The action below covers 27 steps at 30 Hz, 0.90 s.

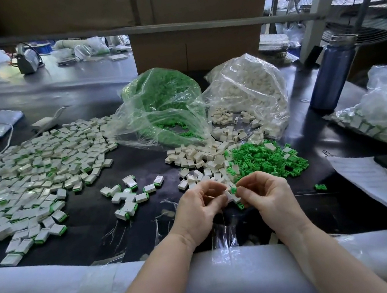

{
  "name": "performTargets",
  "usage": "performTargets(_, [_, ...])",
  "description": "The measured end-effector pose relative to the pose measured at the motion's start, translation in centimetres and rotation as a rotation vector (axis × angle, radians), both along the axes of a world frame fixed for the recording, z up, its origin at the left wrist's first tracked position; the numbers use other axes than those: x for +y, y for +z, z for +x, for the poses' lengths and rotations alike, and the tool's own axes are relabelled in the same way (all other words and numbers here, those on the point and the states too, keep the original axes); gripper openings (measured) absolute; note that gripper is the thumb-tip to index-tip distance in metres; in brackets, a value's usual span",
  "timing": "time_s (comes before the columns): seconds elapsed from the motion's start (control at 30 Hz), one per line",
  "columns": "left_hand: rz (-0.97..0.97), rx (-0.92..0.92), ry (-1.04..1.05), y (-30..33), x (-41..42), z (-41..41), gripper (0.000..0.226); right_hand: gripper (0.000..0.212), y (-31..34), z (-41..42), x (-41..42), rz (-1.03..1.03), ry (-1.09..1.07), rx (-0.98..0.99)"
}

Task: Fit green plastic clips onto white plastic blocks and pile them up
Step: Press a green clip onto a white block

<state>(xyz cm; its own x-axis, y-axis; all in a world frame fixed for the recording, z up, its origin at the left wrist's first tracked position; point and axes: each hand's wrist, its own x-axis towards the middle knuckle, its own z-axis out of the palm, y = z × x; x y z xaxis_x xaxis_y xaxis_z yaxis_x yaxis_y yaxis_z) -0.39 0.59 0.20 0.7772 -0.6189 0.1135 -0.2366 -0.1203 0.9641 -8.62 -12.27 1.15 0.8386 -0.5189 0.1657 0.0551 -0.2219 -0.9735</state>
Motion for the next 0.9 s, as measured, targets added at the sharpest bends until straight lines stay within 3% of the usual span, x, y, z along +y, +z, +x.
performTargets(0.47, [-0.065,0.075,0.002,0.07,0.13,-0.08,0.021,0.015,-0.05,-0.07,0.24,-0.058,0.063,0.031])
performTargets(0.9, [-0.02,0.028,-0.039,0.15,-0.16,-0.26,0.017,0.025,-0.26,0.11,-0.02,-0.053,0.078,0.078])
